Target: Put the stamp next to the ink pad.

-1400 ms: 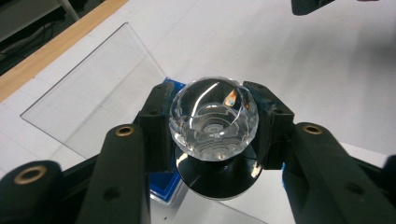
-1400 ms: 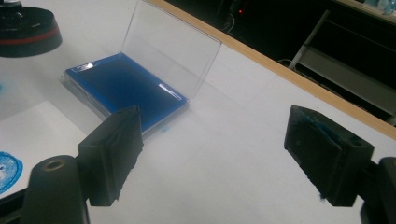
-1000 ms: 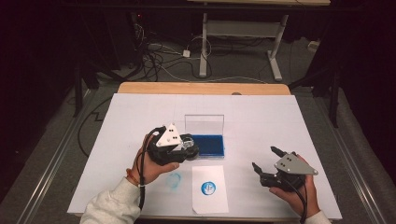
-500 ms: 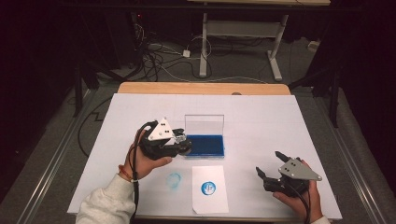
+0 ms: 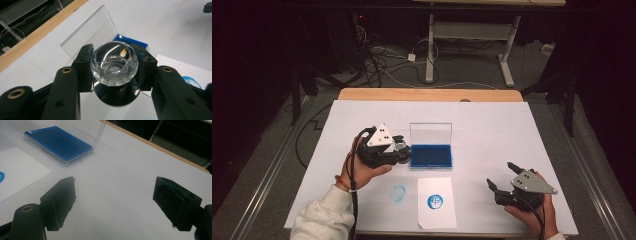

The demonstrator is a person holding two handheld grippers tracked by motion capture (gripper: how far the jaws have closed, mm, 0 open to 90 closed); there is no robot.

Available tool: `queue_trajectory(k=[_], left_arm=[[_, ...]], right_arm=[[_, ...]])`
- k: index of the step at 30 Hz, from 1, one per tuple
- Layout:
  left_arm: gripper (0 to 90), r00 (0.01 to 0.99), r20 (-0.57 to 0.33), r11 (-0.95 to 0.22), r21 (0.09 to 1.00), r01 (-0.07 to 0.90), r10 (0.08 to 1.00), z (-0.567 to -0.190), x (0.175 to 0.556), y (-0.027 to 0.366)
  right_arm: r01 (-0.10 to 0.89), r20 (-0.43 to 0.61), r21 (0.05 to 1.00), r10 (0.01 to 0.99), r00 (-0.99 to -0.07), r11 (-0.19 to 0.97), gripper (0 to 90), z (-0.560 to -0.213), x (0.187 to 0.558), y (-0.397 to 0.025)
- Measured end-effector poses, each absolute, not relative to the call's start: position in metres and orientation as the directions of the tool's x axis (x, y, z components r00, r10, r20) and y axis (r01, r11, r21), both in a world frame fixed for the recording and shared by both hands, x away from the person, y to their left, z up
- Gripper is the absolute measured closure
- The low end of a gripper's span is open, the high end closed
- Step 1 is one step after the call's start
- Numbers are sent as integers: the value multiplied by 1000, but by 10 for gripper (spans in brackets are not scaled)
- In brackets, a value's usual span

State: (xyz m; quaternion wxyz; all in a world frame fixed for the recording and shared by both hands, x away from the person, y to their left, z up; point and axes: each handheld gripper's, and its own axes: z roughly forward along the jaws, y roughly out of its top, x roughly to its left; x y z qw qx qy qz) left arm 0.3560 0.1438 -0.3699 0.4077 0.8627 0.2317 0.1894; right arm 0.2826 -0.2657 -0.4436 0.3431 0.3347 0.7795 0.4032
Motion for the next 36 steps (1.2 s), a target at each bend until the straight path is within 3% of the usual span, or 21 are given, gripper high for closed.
queue_trajectory(k=[14, 36], left_arm=[[548, 804, 155, -595, 754, 278, 573, -363, 372, 152], [547, 786, 120, -639, 661, 393, 606, -396, 418, 154]], right_arm=[[256, -269, 848, 793, -547, 464, 188, -445, 282, -266], [278, -272, 828, 783, -560, 487, 196, -450, 285, -262]])
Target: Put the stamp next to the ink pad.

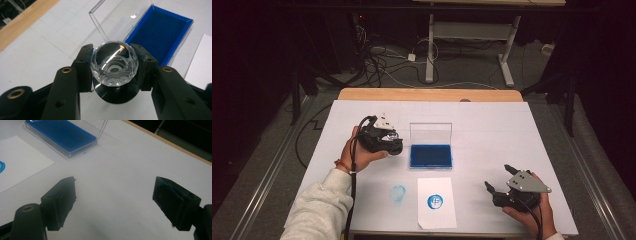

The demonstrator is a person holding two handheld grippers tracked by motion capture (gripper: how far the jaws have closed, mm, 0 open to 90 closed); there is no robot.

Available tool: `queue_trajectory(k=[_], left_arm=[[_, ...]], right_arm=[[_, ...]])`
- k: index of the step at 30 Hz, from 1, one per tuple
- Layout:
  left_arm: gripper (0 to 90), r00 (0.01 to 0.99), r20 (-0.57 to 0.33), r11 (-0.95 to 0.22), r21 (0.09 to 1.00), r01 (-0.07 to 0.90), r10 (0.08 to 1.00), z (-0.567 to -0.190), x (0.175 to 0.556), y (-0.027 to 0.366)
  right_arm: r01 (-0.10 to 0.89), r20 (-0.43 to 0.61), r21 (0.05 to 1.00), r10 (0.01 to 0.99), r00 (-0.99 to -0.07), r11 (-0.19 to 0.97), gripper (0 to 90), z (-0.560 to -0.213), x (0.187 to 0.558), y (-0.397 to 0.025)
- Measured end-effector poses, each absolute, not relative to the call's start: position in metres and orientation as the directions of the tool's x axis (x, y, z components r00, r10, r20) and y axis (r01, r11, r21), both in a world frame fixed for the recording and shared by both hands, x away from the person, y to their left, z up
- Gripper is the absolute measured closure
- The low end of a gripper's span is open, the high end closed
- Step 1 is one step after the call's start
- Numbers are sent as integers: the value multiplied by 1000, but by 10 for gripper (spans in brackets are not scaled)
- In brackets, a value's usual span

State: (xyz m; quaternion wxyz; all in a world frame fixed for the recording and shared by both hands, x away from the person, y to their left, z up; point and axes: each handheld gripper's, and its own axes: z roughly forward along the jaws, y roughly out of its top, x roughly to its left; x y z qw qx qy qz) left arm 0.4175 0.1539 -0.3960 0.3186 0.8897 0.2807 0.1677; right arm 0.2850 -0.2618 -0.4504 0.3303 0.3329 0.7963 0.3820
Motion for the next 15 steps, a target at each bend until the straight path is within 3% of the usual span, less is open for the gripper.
queue_trajectory(k=[15], left_arm=[[546, 794, 103, -661, 623, 418, 599, -416, 429, 142]], right_arm=[[281, -277, 822, 779, -563, 496, 200, -451, 285, -261]])
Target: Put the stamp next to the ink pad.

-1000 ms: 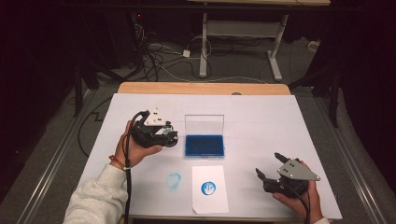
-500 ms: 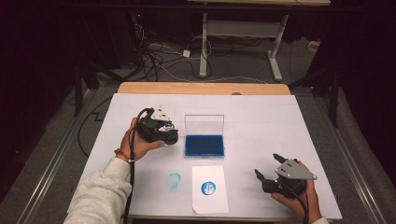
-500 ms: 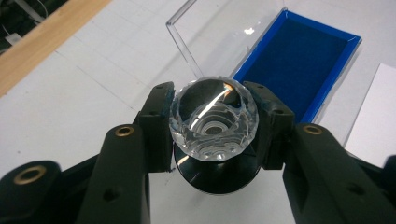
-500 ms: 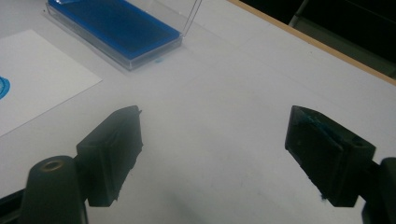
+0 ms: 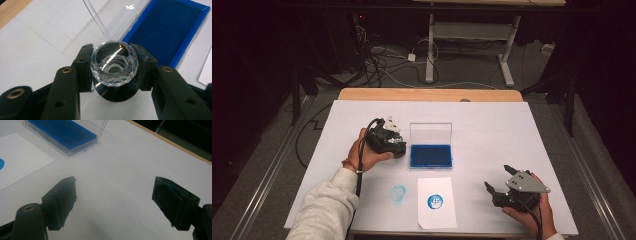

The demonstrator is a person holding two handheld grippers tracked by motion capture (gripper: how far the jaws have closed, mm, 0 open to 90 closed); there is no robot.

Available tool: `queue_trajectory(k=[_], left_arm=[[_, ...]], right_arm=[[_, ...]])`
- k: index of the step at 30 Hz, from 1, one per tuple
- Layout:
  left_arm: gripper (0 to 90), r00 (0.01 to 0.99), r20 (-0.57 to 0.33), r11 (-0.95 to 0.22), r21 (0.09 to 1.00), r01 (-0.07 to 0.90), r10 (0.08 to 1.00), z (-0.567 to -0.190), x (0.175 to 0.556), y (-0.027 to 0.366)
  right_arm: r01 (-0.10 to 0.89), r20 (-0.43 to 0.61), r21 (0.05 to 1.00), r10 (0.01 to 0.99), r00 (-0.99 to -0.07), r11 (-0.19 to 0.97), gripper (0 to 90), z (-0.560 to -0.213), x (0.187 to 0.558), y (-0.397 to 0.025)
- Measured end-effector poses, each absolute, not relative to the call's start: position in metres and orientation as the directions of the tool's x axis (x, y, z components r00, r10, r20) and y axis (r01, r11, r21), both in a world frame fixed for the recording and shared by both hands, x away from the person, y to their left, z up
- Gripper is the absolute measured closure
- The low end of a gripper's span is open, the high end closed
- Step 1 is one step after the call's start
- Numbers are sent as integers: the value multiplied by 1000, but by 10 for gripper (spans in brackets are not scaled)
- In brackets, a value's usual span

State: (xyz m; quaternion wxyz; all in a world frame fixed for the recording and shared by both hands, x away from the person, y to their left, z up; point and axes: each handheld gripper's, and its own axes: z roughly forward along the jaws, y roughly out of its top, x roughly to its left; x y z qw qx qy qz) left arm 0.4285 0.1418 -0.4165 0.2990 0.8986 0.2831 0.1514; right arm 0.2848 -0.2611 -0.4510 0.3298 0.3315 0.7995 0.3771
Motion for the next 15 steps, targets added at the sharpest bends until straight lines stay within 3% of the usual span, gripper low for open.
queue_trajectory(k=[15], left_arm=[[546, 792, 113, -675, 603, 426, 600, -429, 430, 136]], right_arm=[[284, -276, 820, 778, -564, 497, 202, -452, 285, -260]])
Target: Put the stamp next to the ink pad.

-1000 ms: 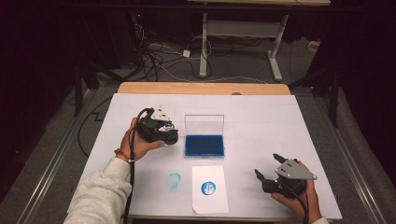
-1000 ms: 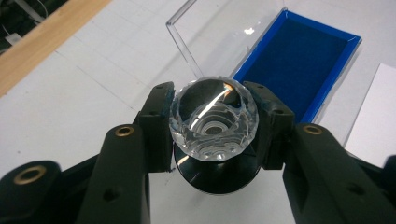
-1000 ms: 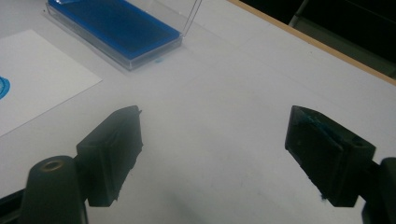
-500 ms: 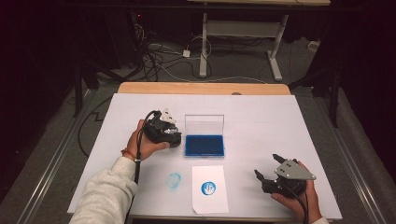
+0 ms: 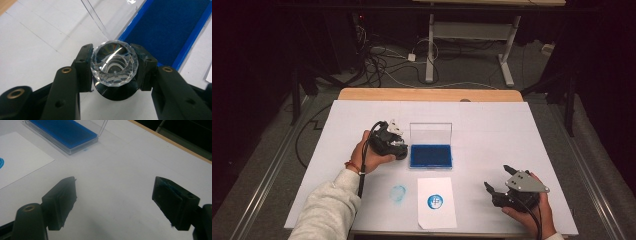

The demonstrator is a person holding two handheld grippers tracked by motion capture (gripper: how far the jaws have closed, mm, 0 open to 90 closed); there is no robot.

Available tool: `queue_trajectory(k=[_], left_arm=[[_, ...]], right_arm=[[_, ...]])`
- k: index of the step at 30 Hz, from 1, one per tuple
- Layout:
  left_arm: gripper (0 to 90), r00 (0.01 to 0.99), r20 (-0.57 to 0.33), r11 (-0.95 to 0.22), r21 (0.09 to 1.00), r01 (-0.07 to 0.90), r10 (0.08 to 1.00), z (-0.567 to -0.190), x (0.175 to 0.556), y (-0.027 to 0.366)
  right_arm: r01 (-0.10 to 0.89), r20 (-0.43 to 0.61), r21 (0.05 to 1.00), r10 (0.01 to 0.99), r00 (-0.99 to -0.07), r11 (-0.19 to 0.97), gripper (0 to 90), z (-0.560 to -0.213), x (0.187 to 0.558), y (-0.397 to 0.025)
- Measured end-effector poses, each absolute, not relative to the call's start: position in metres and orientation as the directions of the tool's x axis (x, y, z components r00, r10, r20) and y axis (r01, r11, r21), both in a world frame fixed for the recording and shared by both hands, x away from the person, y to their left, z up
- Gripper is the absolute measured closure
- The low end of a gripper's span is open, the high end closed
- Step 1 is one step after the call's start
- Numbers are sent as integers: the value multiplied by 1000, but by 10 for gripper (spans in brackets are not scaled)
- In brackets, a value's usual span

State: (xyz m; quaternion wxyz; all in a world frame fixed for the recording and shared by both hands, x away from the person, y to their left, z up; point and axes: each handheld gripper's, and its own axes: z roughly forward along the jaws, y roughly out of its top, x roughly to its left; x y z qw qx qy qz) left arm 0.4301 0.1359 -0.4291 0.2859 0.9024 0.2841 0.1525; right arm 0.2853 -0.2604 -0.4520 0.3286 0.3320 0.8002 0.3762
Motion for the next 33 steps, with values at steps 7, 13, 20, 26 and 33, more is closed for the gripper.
queue_trajectory(k=[7, 13, 20, 26, 33], left_arm=[[546, 793, 115, -681, 594, 427, 598, -434, 430, 132], [544, 790, 104, -669, 606, 431, 604, -435, 430, 133], [454, 775, 94, -636, 637, 435, 624, -434, 428, 134], [381, 756, 121, -622, 659, 424, 644, -429, 424, 134], [284, 713, 136, -551, 738, 391, 687, -417, 416, 143]], right_arm=[[283, -282, 815, 772, -570, 506, 202, -453, 285, -260], [285, -281, 813, 771, -571, 508, 202, -453, 286, -259], [289, -281, 810, 771, -571, 510, 202, -454, 286, -259], [285, -287, 809, 768, -573, 515, 202, -454, 286, -258], [290, -282, 808, 769, -574, 513, 202, -455, 286, -257]])
